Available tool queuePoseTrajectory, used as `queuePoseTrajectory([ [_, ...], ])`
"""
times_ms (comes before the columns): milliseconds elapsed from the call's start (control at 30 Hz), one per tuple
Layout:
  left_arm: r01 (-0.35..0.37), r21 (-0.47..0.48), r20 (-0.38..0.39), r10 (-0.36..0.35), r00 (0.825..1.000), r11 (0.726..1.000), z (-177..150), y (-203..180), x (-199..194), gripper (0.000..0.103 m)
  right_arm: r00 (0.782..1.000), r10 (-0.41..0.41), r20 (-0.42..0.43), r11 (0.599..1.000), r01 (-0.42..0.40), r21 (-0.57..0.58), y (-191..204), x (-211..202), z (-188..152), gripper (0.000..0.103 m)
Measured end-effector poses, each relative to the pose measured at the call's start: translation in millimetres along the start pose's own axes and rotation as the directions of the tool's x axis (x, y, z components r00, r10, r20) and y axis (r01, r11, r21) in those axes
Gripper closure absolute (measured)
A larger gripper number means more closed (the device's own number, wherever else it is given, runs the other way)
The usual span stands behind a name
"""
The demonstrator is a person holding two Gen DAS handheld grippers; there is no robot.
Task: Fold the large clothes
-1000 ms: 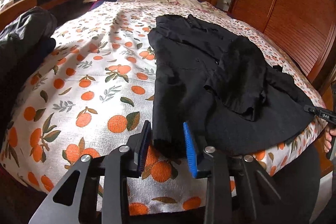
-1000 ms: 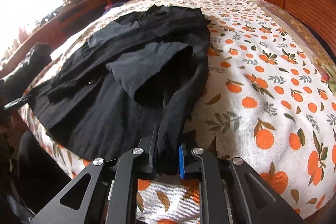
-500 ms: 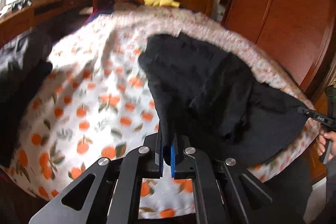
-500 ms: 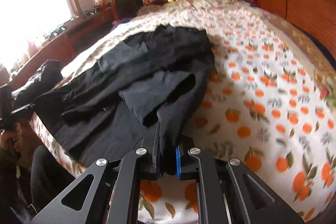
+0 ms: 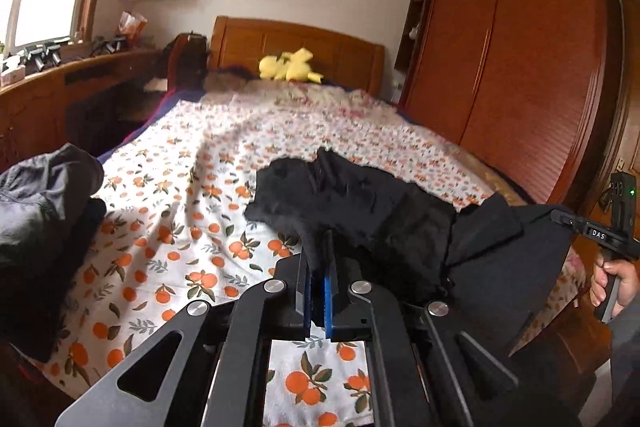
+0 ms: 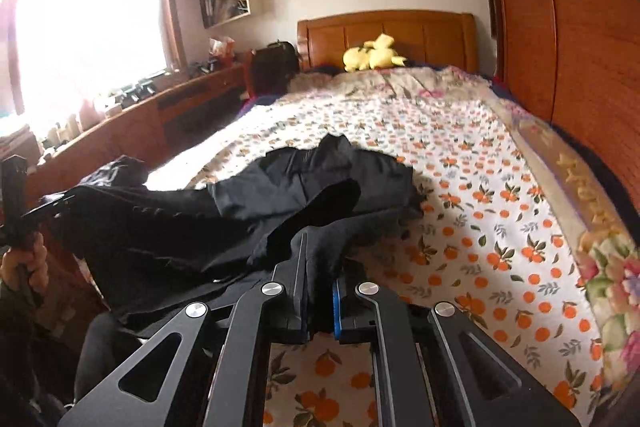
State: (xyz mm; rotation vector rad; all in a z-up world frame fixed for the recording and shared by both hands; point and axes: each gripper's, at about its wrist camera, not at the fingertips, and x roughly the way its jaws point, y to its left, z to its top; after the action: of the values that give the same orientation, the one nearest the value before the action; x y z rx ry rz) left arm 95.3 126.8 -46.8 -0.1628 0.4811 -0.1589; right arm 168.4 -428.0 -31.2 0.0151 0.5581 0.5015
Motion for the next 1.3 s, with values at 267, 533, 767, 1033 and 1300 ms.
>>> queuePoseTrajectory([
  [267, 0.016, 0.04, 0.1, -0.02, 0.995, 0.999, 16, -23, -72, 0.099, 0.997, 0.018, 0.075, 0.999, -0.015, -0.045, 23, -73, 4, 0.097],
  [533, 0.018, 0.076, 0.173, -0.031, 0.984, 0.997, 25, -45, -127, 0.099, 0.993, 0.025, 0.119, 0.996, -0.014, -0.087, 42, -123, 3, 0.097],
  [767, -0.023, 0.066, 0.098, 0.016, 0.995, 0.998, 6, -38, -106, 0.099, 0.999, 0.013, 0.044, 0.997, -0.009, -0.082, 39, -104, -21, 0.097],
  [1033, -0.054, 0.059, 0.053, 0.051, 0.997, 0.997, -1, -19, -52, 0.098, 1.0, -0.001, 0.028, 0.998, 0.002, -0.058, 16, -62, -27, 0.096],
  [1300, -0.081, 0.052, 0.038, 0.08, 0.996, 0.995, 39, 6, 35, 0.098, 0.998, -0.027, 0.06, 0.998, 0.031, -0.061, -15, 17, 16, 0.096],
])
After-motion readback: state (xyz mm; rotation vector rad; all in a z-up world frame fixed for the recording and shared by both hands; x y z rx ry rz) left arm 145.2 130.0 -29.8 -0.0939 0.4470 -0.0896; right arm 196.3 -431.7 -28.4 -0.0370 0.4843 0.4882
